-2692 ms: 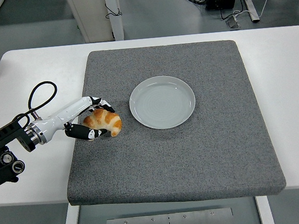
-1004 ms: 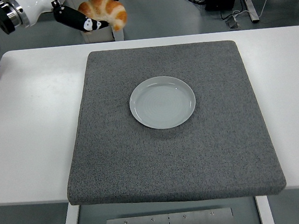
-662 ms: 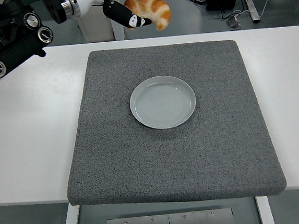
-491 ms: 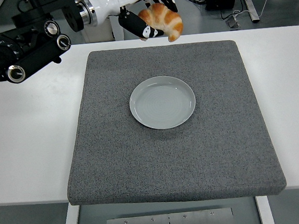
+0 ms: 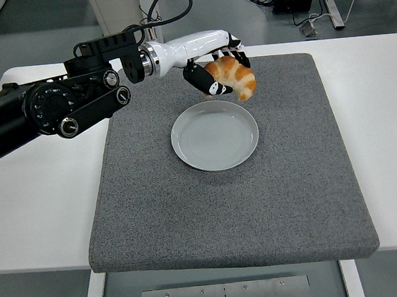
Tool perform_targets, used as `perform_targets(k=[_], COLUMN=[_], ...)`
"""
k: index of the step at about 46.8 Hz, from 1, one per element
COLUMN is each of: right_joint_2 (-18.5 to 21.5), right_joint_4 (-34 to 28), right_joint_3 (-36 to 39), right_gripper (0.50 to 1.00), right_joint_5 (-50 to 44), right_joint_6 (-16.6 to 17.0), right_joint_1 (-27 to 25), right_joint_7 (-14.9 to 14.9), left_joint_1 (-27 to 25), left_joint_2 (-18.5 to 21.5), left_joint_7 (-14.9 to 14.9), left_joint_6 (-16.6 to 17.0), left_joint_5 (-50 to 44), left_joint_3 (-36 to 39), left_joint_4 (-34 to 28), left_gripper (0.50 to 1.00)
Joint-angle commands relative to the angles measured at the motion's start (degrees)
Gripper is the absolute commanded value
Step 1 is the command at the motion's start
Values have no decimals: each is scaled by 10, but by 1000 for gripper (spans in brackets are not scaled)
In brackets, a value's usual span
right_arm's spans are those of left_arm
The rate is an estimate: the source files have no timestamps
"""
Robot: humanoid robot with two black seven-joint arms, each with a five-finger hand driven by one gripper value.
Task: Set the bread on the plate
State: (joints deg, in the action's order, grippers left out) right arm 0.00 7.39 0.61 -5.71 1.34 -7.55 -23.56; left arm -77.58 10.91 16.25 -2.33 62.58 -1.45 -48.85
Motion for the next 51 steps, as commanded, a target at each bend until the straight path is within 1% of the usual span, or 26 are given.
perform_targets(k=[1,4,8,13,19,27,32,51], right_joint_2=[0,0,0,0,0,0,0,0], right_joint_4=[0,0,0,0,0,1,0,1], right_joint_3=[0,0,0,0,0,0,0,0], right_gripper=[1000,1000,1000,1000,1000,1000,1000,1000], right_joint_5=[0,0,0,0,0,0,0,0], right_joint_6=[0,1,0,0,0,0,1,0], right_joint_1=[0,0,0,0,0,0,0,0], right_joint_7=[0,0,0,0,0,0,0,0], left_joint_1=[15,23,30,35,57,86,92,95], left_joint_2=[-12,-26,-27,-28,-38,-45,-51,-50], left_joint_7=[0,0,1,3,5,6,6,7], left_joint_6=[7,7,12,28,49,59,72,79], left_joint_5=[3,8,11,11,11,13,12,12], left_joint_3=[0,3,26,47,53,60,79,83], left_joint_4=[12,18,26,33,32,36,39,44], left_gripper=[500,500,500,500,500,500,500,500])
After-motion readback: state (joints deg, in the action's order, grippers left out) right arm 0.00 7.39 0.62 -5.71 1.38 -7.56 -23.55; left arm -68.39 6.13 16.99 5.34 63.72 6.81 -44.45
